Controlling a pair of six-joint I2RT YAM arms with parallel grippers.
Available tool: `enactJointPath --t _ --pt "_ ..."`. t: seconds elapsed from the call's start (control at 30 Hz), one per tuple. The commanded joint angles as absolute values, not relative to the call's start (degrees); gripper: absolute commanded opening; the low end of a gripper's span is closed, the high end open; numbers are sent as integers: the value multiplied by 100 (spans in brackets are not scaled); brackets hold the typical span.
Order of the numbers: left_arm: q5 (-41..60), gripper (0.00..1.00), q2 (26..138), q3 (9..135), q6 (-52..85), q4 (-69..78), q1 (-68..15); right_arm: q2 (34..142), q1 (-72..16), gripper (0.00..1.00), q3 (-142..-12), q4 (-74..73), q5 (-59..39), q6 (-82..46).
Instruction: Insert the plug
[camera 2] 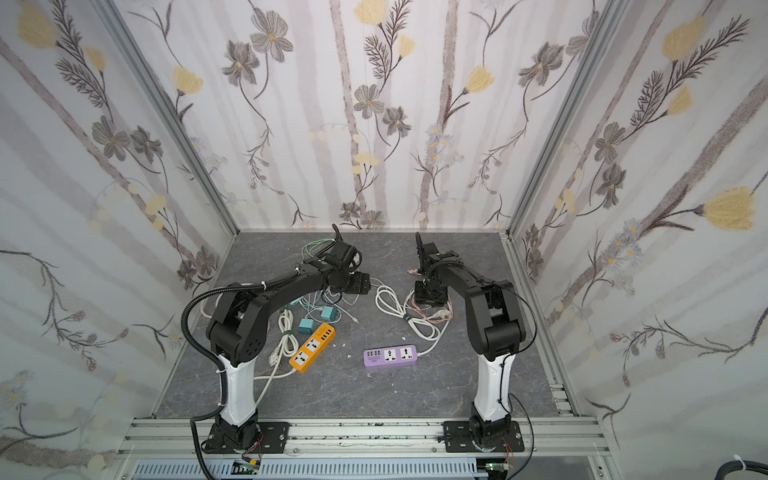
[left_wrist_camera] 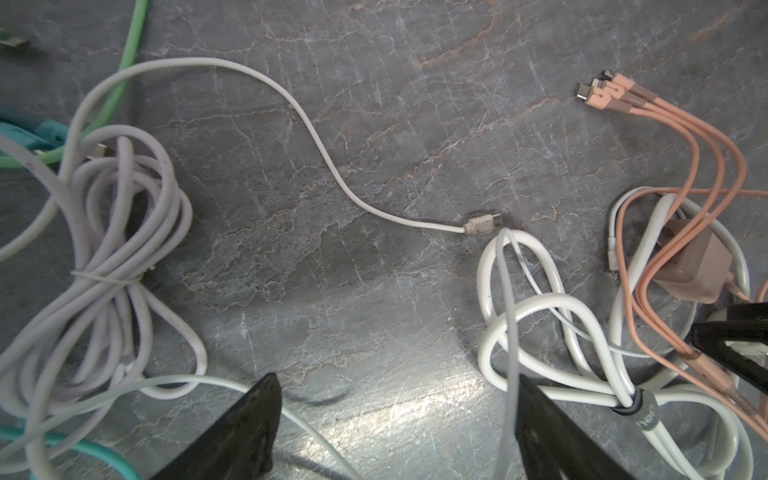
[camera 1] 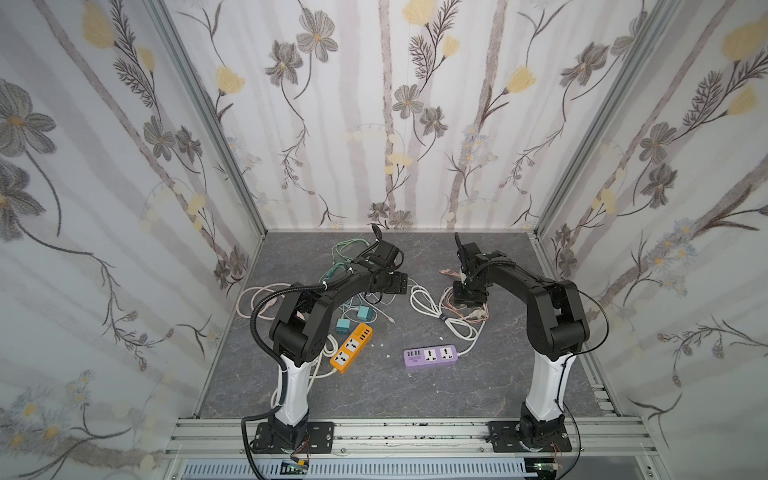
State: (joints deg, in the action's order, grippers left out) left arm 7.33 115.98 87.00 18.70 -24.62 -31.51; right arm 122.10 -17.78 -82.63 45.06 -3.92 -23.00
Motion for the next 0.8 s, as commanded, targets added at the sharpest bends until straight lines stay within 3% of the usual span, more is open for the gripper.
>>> enactJointPath --t 0.0,0.27,0.5,0.77 --pt "826 85 11674 8692 1972 -2382 -3133 12120 -1813 56 -8074 3613 -373 -2954" --pt "837 82 11700 8678 2039 -2390 -3138 12059 -1840 58 -7858 3399 -272 -3089" --pt "809 83 11743 8744 2026 -2470 -3138 11599 -1774 67 -7529 3095 471 -3414" --pt "773 83 11795 8790 2004 -2535 -3128 11763 -1471 69 -7515 2900 155 -3493"
